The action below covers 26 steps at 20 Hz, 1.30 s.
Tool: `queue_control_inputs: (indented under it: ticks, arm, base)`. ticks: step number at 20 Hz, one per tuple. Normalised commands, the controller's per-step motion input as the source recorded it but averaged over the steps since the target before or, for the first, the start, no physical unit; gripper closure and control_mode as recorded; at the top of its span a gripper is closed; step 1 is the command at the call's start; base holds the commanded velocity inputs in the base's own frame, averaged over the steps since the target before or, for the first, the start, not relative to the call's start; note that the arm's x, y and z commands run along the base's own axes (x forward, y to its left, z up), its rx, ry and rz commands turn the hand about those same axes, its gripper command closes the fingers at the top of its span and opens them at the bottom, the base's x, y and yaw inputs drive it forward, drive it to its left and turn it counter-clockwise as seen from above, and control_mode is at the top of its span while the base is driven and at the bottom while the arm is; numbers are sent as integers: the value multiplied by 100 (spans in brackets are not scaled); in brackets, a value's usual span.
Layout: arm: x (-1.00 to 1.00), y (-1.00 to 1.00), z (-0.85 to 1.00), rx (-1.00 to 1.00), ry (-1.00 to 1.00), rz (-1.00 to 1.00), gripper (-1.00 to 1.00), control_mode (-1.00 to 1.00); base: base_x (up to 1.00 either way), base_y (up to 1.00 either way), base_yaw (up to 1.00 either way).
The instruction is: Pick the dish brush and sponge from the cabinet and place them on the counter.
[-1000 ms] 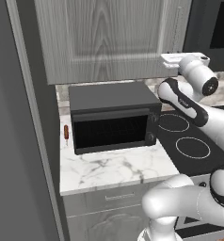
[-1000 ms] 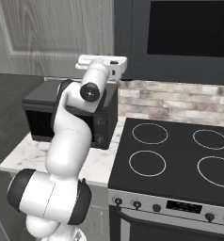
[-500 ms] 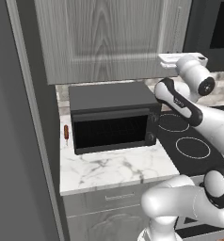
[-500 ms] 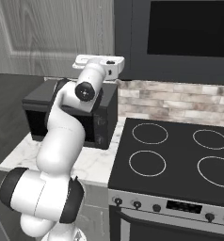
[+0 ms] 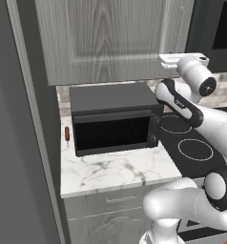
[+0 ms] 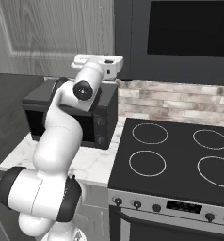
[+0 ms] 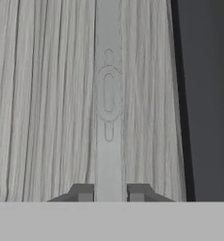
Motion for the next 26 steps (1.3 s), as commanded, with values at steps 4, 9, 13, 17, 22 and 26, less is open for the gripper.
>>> queue_control_inputs:
  ticks: [4, 9, 13, 17, 22, 26]
  arm:
    - [-10, 6, 27, 0, 13, 0, 100, -100]
    - [-30, 0, 38, 0, 17, 0, 100, -100]
    - [-52, 0, 34, 1, 14, 0, 100, -100]
    - [-67, -2, 28, 0, 5, -3, 100, -100]
    - [-75, -1, 27, 0, 0, -5, 100, -100]
    - [-81, 0, 25, 0, 0, -6, 100, -100]
  base:
    - [0, 0, 0]
    - [0, 0, 0]
    - [0, 0, 0]
    - [0, 0, 0]
    - [0, 0, 0]
    - [0, 0, 0]
